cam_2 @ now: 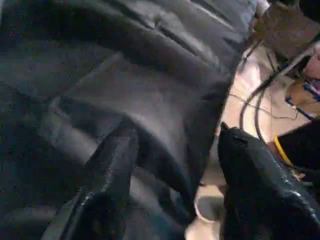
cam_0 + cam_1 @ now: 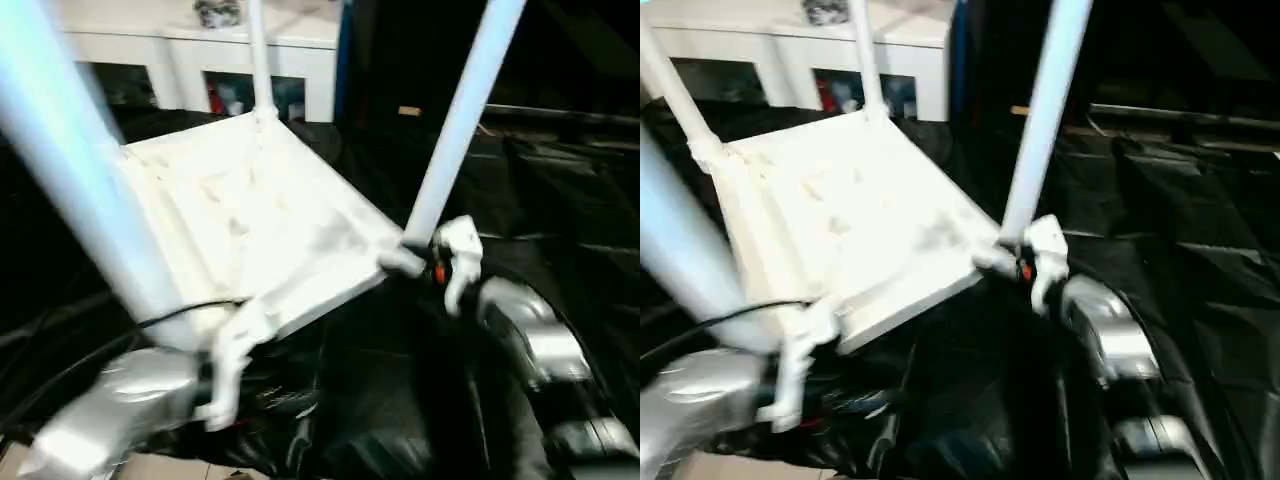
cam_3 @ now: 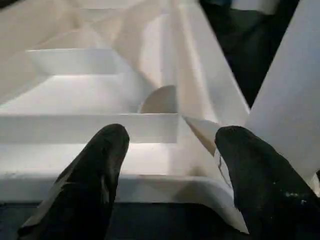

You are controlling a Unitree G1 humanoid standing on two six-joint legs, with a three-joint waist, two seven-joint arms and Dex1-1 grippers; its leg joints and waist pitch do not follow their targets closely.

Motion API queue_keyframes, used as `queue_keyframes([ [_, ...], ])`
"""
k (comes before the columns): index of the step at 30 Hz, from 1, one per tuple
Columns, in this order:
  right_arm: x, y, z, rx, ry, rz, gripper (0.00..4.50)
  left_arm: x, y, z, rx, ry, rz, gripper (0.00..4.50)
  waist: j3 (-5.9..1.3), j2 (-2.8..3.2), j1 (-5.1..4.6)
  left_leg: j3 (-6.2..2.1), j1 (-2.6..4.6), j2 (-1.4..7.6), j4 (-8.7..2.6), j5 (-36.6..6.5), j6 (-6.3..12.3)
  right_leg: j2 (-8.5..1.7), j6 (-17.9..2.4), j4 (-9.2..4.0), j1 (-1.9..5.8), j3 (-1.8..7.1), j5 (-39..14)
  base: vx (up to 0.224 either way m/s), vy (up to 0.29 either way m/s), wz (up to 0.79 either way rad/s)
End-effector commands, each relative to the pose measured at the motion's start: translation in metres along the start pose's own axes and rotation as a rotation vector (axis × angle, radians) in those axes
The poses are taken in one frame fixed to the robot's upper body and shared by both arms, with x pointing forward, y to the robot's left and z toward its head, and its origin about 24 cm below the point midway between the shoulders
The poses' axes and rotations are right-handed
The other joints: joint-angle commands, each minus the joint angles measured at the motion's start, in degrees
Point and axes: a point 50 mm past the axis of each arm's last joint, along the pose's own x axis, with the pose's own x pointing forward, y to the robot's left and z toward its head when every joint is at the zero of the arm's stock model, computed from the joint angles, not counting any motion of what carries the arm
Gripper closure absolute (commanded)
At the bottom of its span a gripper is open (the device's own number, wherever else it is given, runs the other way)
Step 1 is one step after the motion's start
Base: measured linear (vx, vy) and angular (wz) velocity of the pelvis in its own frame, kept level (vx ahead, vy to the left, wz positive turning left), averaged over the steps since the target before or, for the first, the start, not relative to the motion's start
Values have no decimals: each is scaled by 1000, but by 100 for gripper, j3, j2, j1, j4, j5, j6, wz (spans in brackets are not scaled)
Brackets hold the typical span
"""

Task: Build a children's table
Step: Rotate leg to tighten

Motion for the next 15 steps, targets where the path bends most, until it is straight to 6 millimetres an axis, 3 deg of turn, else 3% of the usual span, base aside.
queue_keyframes([
  [1, -2, -15, -3, 9, 23, -119, 122, -9, 0, -3, -10, 30, 13, 137, -290, 25, -25, -53, 90, 204, -425, -1120, 18, -257, -1285, -417, 160, 274, -1154, 0, 0, 0],
  [6, 5, -22, 1, 29, 6, -208, 122, -22, -3, -15, -41, 108, 30, 93, -305, 31, -3, -30, 119, 203, -413, -1162, -35, -254, -1244, -401, 134, 286, -1102, 0, 0, 0],
  [8, 8, -27, 2, 44, -7, -262, 122, -41, -1, -23, -72, 160, 89, 83, -312, 11, -30, -38, 67, 190, -410, -1093, -19, -257, -1239, -375, 166, 276, -1026, 0, 0, 0],
  [10, 8, -29, 2, 43, -16, -279, 122, -57, 4, -25, -80, 176, 153, 62, -309, -6, -44, -27, 69, 183, -398, -1054, 27, -243, -1220, -377, 165, 279, -973, 0, 0, 0],
  [12, 8, -29, 3, 42, -21, -276, 122, -64, 7, -24, -73, 172, 187, 52, -315, 14, -41, -22, 78, 180, -389, -1003, 68, -236, -1236, -369, 161, 282, -892, 0, 0, 0],
  [13, 7, -28, 2, 39, -28, -258, 122, -72, 14, -19, -40, 138, 256, 49, -315, -21, -43, -26, 59, 183, -392, -949, 102, -238, -1257, -361, 180, 280, -822, 0, 0, 0],
  [15, 7, -27, 1, 34, -29, -236, 122, -78, 19, -14, -14, 101, 303, 28, -327, 1, -40, -25, 66, 184, -382, -877, 134, -241, -1288, -345, 179, 282, -703, 0, 0, 0],
])
